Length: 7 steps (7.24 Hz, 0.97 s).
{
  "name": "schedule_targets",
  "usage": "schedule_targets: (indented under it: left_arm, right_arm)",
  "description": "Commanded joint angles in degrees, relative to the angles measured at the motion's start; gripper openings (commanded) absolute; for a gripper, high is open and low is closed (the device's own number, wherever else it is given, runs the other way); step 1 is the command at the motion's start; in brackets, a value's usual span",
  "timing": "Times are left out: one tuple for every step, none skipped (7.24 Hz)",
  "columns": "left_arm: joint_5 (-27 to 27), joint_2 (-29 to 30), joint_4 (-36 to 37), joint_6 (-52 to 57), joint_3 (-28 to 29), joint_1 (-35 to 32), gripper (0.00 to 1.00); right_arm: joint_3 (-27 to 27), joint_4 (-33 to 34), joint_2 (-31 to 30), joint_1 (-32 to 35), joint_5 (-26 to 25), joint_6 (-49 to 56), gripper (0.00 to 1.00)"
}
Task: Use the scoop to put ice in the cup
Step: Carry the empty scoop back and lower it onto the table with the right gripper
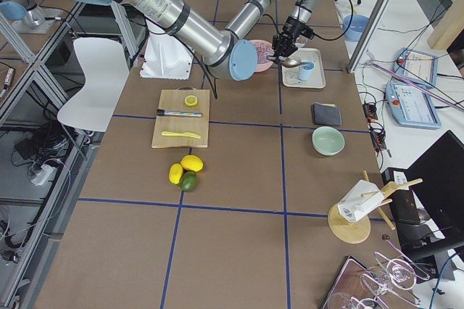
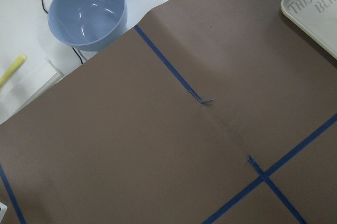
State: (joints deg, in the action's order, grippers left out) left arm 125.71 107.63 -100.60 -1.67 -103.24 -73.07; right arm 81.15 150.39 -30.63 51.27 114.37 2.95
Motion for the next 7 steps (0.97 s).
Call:
schedule_targets:
  left_arm:
    - [1.3,0.2,0.9,0.0,0.0,-0.1,1.00]
    - [2.3,0.6,1.0,-0.1,0.1,-0.1,1.00]
    - [2.4,0.6,1.0,-0.3,0.1,-0.1,1.00]
    - [2.4,0.6,1.0,-0.4,0.5,-0.1,1.00]
    - [2.4,0.6,1.0,-0.4,0.8,-0.1,1.00]
    - [2.3,0.6,1.5,-0.5,0.8,-0.1,1.00]
    - [2.2,1.3,5.0,-0.5,0.8,-0.2,1.00]
  right_arm:
    - [22.5,3.1,-13.9,3.0,0.3,-0.1,0.00]
    - [29.3,4.8,-19.2,5.5,-0.7,0.6,0.00]
    - [32.8,2.8,-23.7,6.3,-0.6,-0.1,0.00]
    - [32.8,-2.2,-26.7,7.7,-0.1,-1.7,0.00]
    - [33.4,-2.8,-29.5,7.6,-0.1,-9.6,0.00]
    - [33.6,-5.1,-31.6,7.6,0.6,-13.2,0.00]
    - [36.2,-9.5,-37.7,7.6,4.2,-13.6,0.00]
